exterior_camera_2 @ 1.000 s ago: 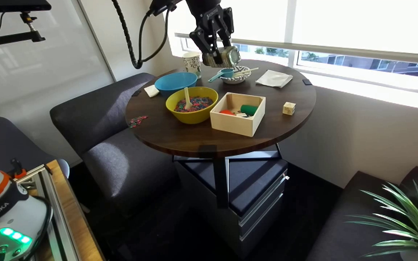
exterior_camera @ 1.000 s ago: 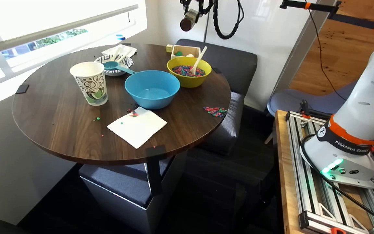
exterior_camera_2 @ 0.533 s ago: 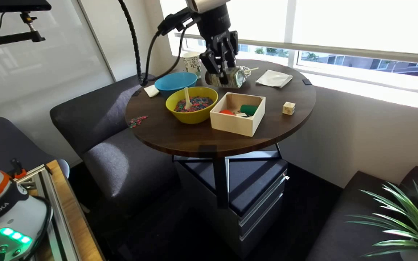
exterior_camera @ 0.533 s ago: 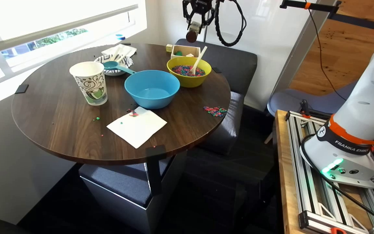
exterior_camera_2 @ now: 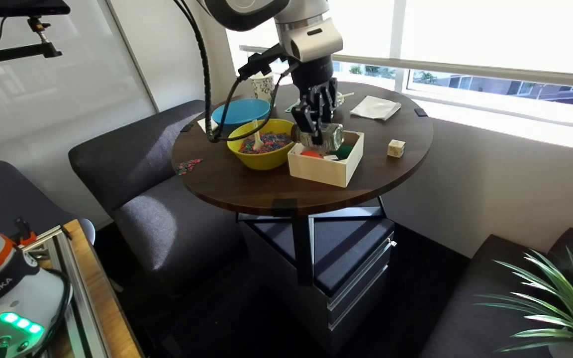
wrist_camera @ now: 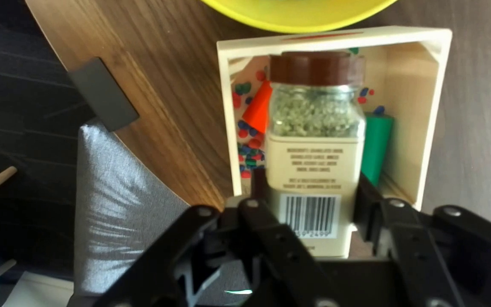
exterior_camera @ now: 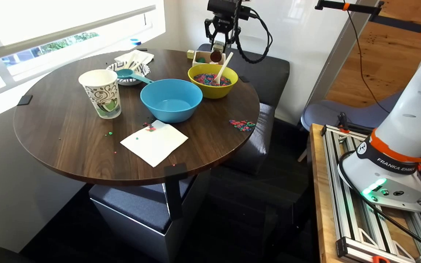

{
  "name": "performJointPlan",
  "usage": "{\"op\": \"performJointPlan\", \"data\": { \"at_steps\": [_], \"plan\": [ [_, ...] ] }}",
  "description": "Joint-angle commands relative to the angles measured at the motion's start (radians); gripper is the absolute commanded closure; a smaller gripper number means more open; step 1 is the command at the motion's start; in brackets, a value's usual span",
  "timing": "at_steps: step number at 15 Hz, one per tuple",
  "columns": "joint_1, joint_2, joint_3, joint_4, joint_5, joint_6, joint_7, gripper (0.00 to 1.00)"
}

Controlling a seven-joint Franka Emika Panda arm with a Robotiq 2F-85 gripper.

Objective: Remove the spice bottle from the blue bowl put it in the wooden box

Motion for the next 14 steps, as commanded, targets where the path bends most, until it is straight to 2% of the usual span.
{"op": "performJointPlan", "data": {
  "at_steps": [1,4,5,6,9,10,14],
  "plan": [
    [-0.003,0.064,-0.015,0.063,0.035,-0.004,-0.017,0.77],
    [-0.006,0.098,-0.018,0.102,0.047,-0.036,-0.026,0.77],
    [-0.005,0.104,-0.017,0.11,0.048,-0.049,-0.03,0.27],
    [-0.005,0.107,-0.013,0.112,0.053,-0.059,-0.042,0.25],
    [-0.001,0.1,-0.01,0.124,0.058,-0.103,-0.065,0.04],
    [0.0,0.084,-0.009,0.121,0.06,-0.114,-0.072,0.01],
    [-0.013,-0.028,0.011,0.092,0.135,-0.108,-0.186,0.0]
  ]
}}
